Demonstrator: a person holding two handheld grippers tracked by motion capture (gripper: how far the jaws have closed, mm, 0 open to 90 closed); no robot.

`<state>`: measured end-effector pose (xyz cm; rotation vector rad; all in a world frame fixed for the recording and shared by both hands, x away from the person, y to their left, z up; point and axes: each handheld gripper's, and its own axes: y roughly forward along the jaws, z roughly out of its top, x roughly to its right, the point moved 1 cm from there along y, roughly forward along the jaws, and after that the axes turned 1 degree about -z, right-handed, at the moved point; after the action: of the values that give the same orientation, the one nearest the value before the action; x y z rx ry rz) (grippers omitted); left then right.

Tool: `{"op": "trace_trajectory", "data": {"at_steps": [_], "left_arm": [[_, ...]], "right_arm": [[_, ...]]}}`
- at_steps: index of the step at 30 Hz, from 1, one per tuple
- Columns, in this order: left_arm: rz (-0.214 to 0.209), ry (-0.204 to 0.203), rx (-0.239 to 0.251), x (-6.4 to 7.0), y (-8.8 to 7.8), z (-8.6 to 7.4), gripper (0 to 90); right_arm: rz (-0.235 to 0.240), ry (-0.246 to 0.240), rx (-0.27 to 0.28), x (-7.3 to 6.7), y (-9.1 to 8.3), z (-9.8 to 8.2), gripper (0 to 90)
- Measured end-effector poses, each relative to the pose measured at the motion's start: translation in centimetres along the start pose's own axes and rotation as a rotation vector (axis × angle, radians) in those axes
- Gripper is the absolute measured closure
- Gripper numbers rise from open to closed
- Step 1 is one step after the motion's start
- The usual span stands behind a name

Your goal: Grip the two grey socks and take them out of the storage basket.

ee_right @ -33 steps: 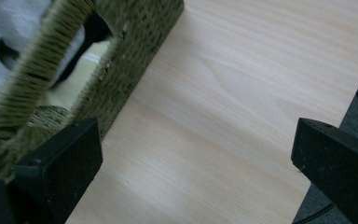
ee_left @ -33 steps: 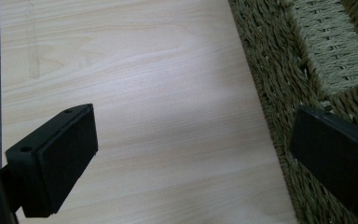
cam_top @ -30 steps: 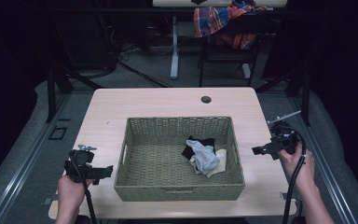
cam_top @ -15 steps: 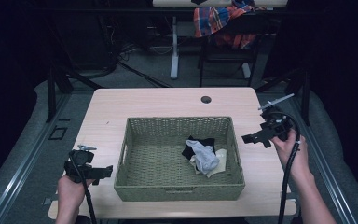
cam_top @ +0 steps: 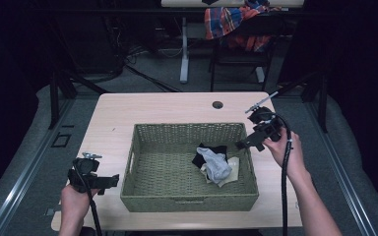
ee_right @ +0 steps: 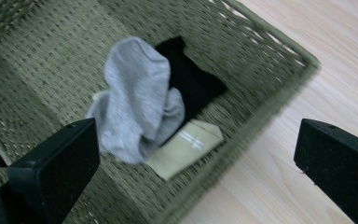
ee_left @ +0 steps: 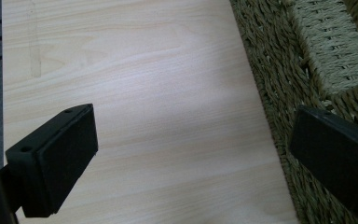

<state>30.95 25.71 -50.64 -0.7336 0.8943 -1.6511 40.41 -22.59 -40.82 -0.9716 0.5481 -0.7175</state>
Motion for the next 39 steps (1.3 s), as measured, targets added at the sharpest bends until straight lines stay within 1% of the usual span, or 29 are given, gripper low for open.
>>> {"op": "trace_trajectory", "data": {"at_steps": [1,2,5,6,7,8,9,10,11,12,13,14,17,18,19,21,23,24,25,26,28,29,30,31,32,33,34,36,39], "left_arm": [[0.000,0.000,0.001,0.0,0.0,0.0,1.5],[-0.001,0.000,0.001,0.0,0.0,0.0,1.5],[-0.002,-0.001,0.001,-0.1,0.0,0.0,1.5],[-0.002,-0.002,0.002,-0.1,0.1,0.0,1.5],[-0.002,-0.002,0.002,-0.1,0.1,0.0,1.5],[-0.004,0.000,0.000,-0.1,0.1,0.0,1.5],[-0.004,0.000,0.000,-0.1,0.1,0.0,1.5],[-0.004,-0.001,0.000,0.0,0.1,0.0,1.5],[-0.004,-0.001,0.000,0.0,0.1,0.0,1.5],[-0.005,0.001,-0.001,0.0,0.1,0.0,1.5],[-0.005,0.001,-0.001,0.0,0.1,0.0,1.5],[-0.005,0.006,-0.002,0.0,0.1,0.1,1.5],[-0.006,0.006,-0.001,0.0,0.1,0.1,1.5],[-0.006,0.007,-0.001,0.1,0.1,0.1,1.5],[-0.006,0.007,-0.001,0.1,0.1,0.1,1.5],[-0.005,0.007,0.001,0.1,0.1,0.1,1.4],[-0.004,0.003,0.002,0.0,0.0,0.1,1.4],[-0.004,0.003,0.002,0.0,0.0,0.1,1.4],[-0.004,0.003,0.002,0.0,0.0,0.1,1.5],[-0.004,0.003,0.003,0.0,0.0,0.1,1.5],[-0.005,0.004,0.000,0.0,0.0,0.1,1.4],[-0.005,0.004,0.000,0.0,0.0,0.1,1.5],[-0.006,0.006,0.001,0.0,0.0,0.1,1.4],[-0.006,0.006,0.001,0.0,0.0,0.1,1.4],[-0.006,0.005,0.000,0.0,0.0,0.1,1.4],[-0.006,0.006,-0.001,0.0,0.0,0.1,1.5],[-0.006,0.005,-0.002,0.1,0.0,0.1,1.4],[-0.007,0.005,-0.001,0.1,0.0,0.1,1.5],[-0.007,0.006,-0.001,0.1,0.0,0.1,1.5]], "right_arm": [[0.014,-0.010,-0.007,-0.5,0.5,0.7,0.0],[0.014,-0.010,-0.007,-0.5,0.5,0.7,0.0],[0.021,-0.033,-0.034,-1.1,1.4,1.7,0.0],[0.032,-0.037,-0.033,-1.6,2.1,2.1,3.5],[0.032,-0.037,-0.033,-1.6,2.1,2.1,3.5],[0.038,-0.055,-0.059,-1.9,2.7,2.4,5.5],[0.042,-0.053,-0.059,-2.2,3.1,2.5,5.6],[0.044,-0.069,-0.083,-2.2,3.3,2.7,5.6],[0.044,-0.069,-0.083,-2.2,3.3,2.7,5.6],[0.054,-0.080,-0.099,-2.7,3.9,2.8,6.9],[0.054,-0.080,-0.099,-2.7,3.9,2.8,6.9],[0.055,-0.090,-0.113,-3.1,4.3,2.8,8.8],[0.062,-0.089,-0.123,-3.4,4.9,2.7,10.9],[0.063,-0.087,-0.136,-3.6,5.4,2.6,15.8],[0.063,-0.090,-0.153,-3.8,5.7,2.6,15.1],[0.059,-0.087,-0.161,-4.0,6.1,2.6,16.0],[0.065,-0.093,-0.179,-4.4,7.0,2.5,22.2],[0.065,-0.093,-0.179,-4.4,7.0,2.5,22.2],[0.068,-0.106,-0.198,-4.6,7.5,2.5,25.5],[0.068,-0.106,-0.198,-4.6,7.5,2.5,25.5],[0.069,-0.106,-0.207,-5.0,8.2,2.4,32.8],[0.069,-0.106,-0.207,-5.0,8.2,2.4,32.8],[0.064,-0.109,-0.226,-5.2,8.6,2.4,39.0],[0.063,-0.118,-0.236,-5.3,8.8,2.3,42.6],[0.063,-0.115,-0.242,-5.4,9.0,2.3,45.6],[0.051,-0.120,-0.261,-5.5,9.2,2.3,46.1],[0.050,-0.112,-0.258,-5.6,9.4,2.3,46.2],[0.041,-0.116,-0.267,-5.7,9.6,2.2,46.7],[0.020,-0.103,-0.273,-5.8,9.9,2.2,40.6]]}}
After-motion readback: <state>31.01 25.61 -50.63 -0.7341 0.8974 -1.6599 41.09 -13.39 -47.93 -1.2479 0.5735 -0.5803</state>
